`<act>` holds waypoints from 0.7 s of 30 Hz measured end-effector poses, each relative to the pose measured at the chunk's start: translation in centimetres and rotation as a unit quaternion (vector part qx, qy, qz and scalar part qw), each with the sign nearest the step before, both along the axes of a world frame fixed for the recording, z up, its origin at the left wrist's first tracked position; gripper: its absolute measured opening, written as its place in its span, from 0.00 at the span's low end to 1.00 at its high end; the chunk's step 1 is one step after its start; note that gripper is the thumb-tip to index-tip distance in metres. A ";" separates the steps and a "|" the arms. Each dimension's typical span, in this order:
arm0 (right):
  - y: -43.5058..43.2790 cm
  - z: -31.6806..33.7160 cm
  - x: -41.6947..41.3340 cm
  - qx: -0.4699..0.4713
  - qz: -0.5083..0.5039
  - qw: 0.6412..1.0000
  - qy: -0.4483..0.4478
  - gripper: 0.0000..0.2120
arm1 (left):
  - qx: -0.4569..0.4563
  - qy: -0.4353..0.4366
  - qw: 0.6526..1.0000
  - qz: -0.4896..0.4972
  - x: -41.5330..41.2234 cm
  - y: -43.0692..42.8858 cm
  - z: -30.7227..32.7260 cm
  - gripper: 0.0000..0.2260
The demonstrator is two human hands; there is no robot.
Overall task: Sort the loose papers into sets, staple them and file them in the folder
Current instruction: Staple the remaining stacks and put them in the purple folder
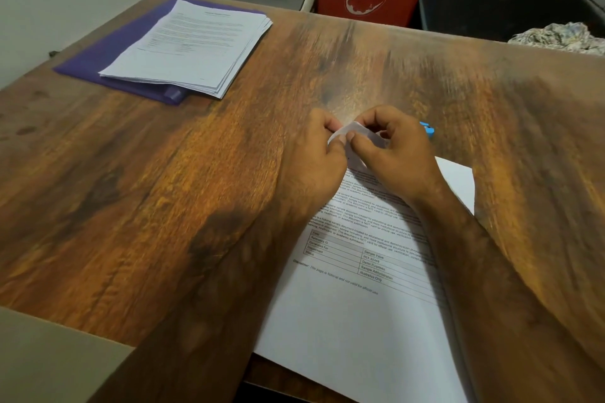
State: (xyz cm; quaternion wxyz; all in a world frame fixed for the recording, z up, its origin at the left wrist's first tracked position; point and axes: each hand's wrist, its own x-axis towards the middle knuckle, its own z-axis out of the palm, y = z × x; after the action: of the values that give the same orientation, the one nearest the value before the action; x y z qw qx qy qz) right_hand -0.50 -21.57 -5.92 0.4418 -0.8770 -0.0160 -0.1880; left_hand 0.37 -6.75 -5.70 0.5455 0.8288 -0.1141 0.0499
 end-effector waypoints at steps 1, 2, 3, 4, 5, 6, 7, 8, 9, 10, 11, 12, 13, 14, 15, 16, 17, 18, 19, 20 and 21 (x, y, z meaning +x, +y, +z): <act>0.0 0.0 0.0 0.011 0.008 1.000 0.002 0.04 | -0.005 -0.001 1.000 -0.003 0.0 0.0 -0.1 0.01; 0.0 0.0 0.0 0.021 0.014 1.000 0.005 0.04 | -0.009 -0.001 1.000 -0.006 0.0 0.0 -0.1 0.01; 0.0 0.1 0.0 0.029 0.019 0.999 0.010 0.04 | -0.012 0.000 1.000 -0.009 0.0 0.0 -0.2 0.01; -0.1 0.1 0.0 0.032 0.021 0.999 0.014 0.04 | -0.015 -0.001 1.000 -0.012 0.1 0.1 -0.2 0.01; -0.2 0.1 0.0 0.031 0.024 0.999 0.018 0.03 | -0.017 -0.002 1.000 -0.014 0.1 0.1 -0.3 0.01; -0.2 0.1 0.0 0.027 0.026 0.999 0.021 0.03 | -0.018 -0.002 1.000 -0.016 0.2 0.1 -0.3 0.01; -0.3 0.1 0.0 0.025 0.030 0.999 0.024 0.02 | -0.020 -0.001 1.000 -0.016 0.2 0.1 -0.3 0.02; -0.3 0.1 0.0 0.027 0.033 0.999 0.024 0.02 | -0.022 -0.001 1.000 -0.016 0.3 0.1 -0.4 0.01; -0.3 0.0 0.0 0.033 0.037 0.999 0.023 0.02 | -0.026 -0.001 1.000 -0.017 0.3 0.0 -0.4 0.01; -0.4 0.0 0.0 0.041 0.040 0.998 0.021 0.02 | -0.028 -0.001 0.999 -0.017 0.4 0.0 -0.4 0.01; -0.4 -0.1 0.0 0.047 0.042 0.998 0.022 0.02 | -0.028 -0.002 0.999 -0.019 0.4 0.0 -0.4 0.01; -0.4 -0.1 0.0 0.049 0.044 0.998 0.024 0.02 | -0.026 -0.002 0.999 -0.020 0.4 0.0 -0.4 0.00; -0.4 -0.1 0.0 0.048 0.047 0.997 0.027 0.02 | -0.022 -0.004 1.000 -0.020 0.4 0.0 -0.3 0.00; -0.4 -0.1 0.0 0.044 0.049 0.997 0.028 0.02 | -0.020 -0.006 1.000 -0.019 0.4 0.0 -0.3 0.00; -0.4 -0.1 0.1 0.039 0.050 0.998 0.025 0.02 | -0.020 -0.008 1.000 -0.019 0.4 0.0 -0.3 0.00; -0.3 0.0 0.1 0.030 0.050 0.998 0.019 0.02 | -0.021 -0.011 1.000 -0.020 0.4 0.0 -0.3 0.00; -0.2 0.0 0.1 0.020 0.050 0.998 0.012 0.02 | -0.021 -0.013 0.999 -0.021 0.4 0.0 -0.3 0.01; -0.1 -0.1 0.1 0.011 0.051 0.999 0.008 0.03 | -0.022 -0.015 0.999 -0.022 0.4 0.0 -0.3 0.01; -0.1 -0.1 0.0 0.003 0.053 0.999 0.006 0.03 | -0.025 -0.015 0.999 -0.023 0.4 0.0 -0.4 0.02; -0.1 -0.1 0.0 -0.002 0.056 0.998 0.007 0.03 | -0.030 -0.014 0.999 -0.025 0.4 0.1 -0.4 0.02; -0.1 -0.1 0.0 -0.004 0.058 0.998 0.007 0.03 | -0.031 -0.014 0.999 -0.026 0.4 0.1 -0.4 0.02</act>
State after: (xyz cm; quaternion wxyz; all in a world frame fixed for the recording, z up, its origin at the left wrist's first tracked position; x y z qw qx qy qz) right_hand -0.52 -21.70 -5.99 0.4489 -0.8776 -0.0642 -0.1555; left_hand 0.80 -6.69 -6.09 0.5704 0.8074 -0.1418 0.0509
